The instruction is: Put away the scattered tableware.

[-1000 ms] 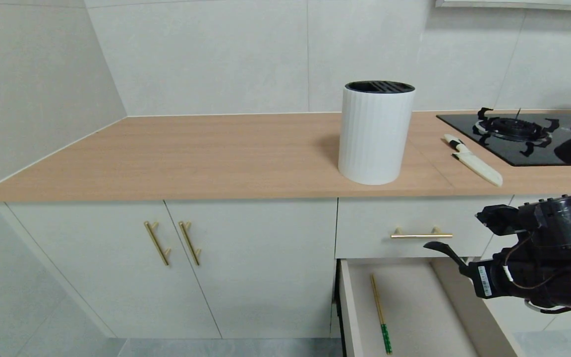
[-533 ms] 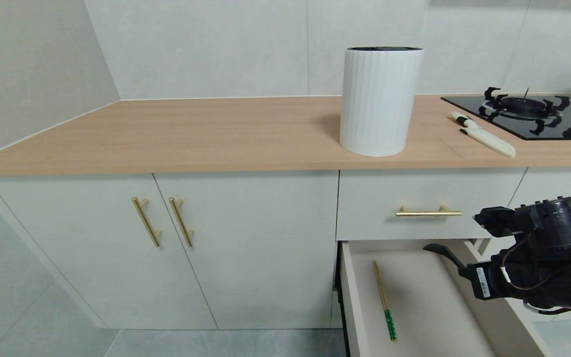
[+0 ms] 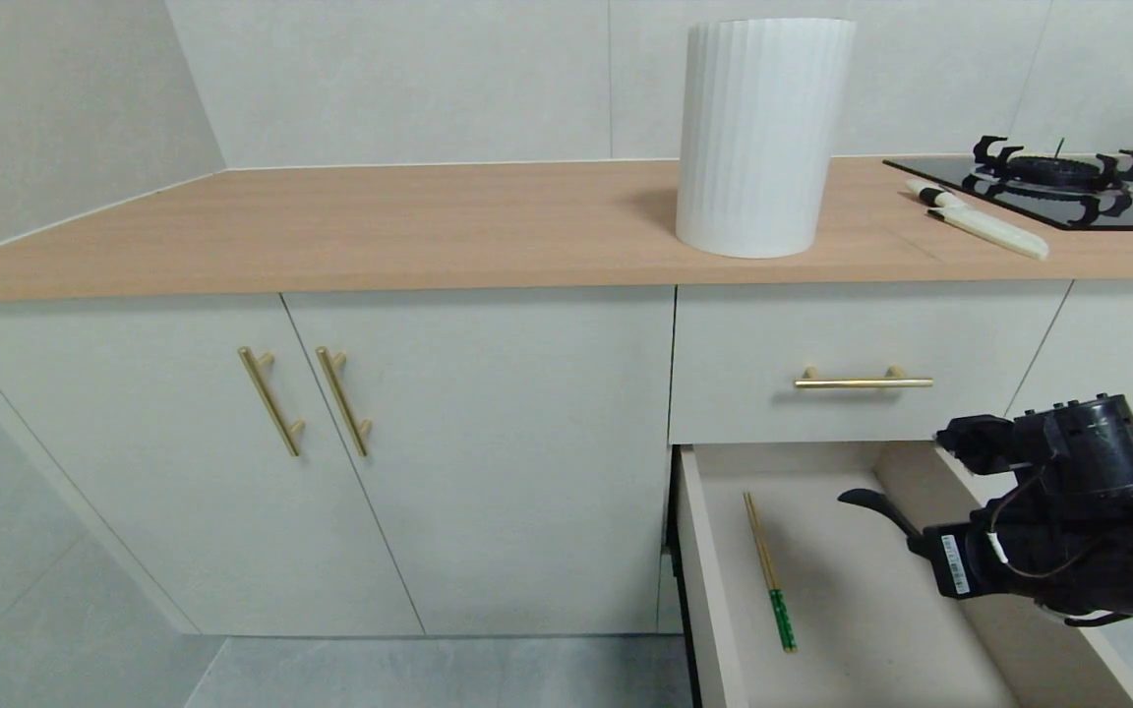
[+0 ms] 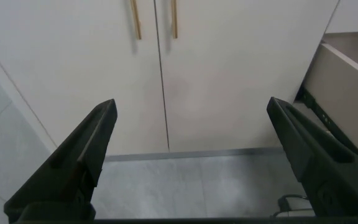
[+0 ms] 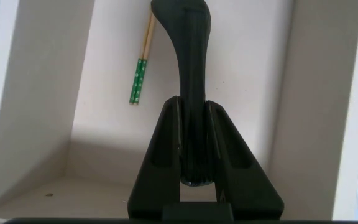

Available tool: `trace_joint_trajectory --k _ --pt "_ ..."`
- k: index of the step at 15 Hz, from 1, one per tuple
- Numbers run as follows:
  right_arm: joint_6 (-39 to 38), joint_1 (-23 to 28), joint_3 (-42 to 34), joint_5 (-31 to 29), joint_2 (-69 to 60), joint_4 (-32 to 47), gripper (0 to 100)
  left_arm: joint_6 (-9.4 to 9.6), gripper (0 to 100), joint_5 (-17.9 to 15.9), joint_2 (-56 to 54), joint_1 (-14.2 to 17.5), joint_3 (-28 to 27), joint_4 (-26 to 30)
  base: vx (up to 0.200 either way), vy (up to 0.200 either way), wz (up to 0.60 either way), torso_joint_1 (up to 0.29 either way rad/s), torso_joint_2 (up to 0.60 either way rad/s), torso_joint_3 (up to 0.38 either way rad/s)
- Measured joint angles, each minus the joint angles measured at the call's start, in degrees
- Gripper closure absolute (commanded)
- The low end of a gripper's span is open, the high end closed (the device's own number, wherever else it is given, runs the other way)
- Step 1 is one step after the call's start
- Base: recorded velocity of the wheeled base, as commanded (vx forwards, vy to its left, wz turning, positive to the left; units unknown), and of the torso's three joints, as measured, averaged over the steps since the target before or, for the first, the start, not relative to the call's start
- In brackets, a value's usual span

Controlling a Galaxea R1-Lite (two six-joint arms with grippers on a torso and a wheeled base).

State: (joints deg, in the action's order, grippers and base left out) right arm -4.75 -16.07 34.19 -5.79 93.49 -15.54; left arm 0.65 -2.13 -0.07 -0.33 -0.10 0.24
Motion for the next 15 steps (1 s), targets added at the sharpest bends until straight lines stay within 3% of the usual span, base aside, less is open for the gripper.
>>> trace_joint_trajectory --k 7,11,15 --pt "0.3 -0.3 -0.4 0.1 5.2 -4.5 100 0.00 0 0.0 0.0 0.0 0.0 0.0 0.000 0.000 0.00 0.000 0.00 0.000" --pt "-0.1 -0.2 0.3 -0.1 13.5 -15.3 100 0.01 0 0.0 0.0 0.0 0.0 0.0 0.000 0.000 0.00 0.000 0.00 0.000" --pt "-1.0 -0.2 2.2 -4.4 24.2 -27.3 100 -0.02 0 0.0 0.0 0.0 0.0 0.0 0.000 0.000 0.00 0.000 0.00 0.000"
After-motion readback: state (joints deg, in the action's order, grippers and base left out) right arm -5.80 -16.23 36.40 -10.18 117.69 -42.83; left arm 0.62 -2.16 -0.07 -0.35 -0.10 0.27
